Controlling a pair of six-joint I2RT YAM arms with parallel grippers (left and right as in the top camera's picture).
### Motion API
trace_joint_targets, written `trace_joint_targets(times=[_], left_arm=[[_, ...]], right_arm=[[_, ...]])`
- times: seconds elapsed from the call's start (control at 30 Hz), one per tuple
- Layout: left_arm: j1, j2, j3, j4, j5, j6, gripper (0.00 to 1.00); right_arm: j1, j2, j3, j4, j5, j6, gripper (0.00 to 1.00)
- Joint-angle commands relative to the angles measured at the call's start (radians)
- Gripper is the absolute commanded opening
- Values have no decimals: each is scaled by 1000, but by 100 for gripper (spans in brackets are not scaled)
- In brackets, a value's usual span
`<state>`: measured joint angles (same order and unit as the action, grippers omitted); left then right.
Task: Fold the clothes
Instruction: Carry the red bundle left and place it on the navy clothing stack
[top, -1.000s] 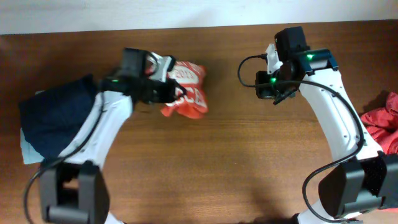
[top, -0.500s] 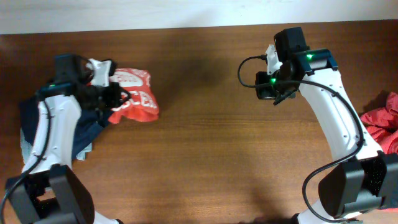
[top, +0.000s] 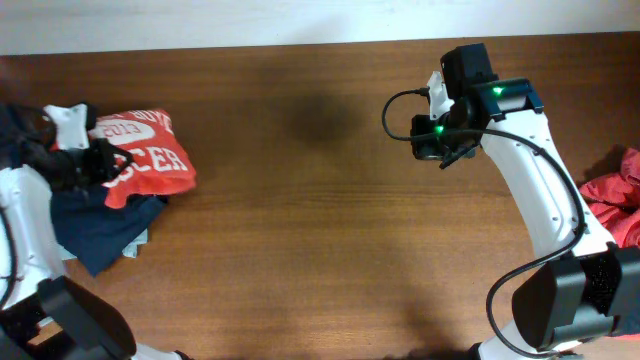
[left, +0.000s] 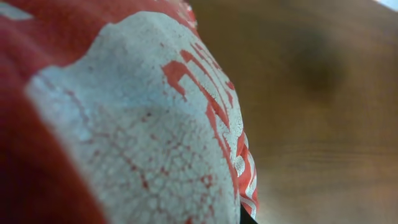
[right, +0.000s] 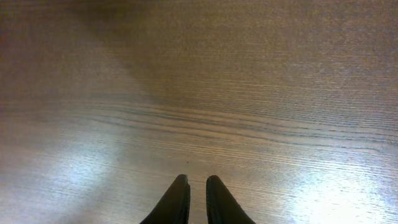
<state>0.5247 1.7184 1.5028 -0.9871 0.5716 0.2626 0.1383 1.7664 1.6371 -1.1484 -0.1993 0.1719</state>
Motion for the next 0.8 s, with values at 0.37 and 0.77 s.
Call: trace_joint_targets(times=[0.37, 0.77], left_arm=[[166, -29, 27, 7, -347, -1, 56], [165, -64, 85, -43, -346, -97, 98]], right_arm=[[-1, 2, 5, 1, 13, -5, 16], [-1, 2, 5, -4, 13, -6, 16]])
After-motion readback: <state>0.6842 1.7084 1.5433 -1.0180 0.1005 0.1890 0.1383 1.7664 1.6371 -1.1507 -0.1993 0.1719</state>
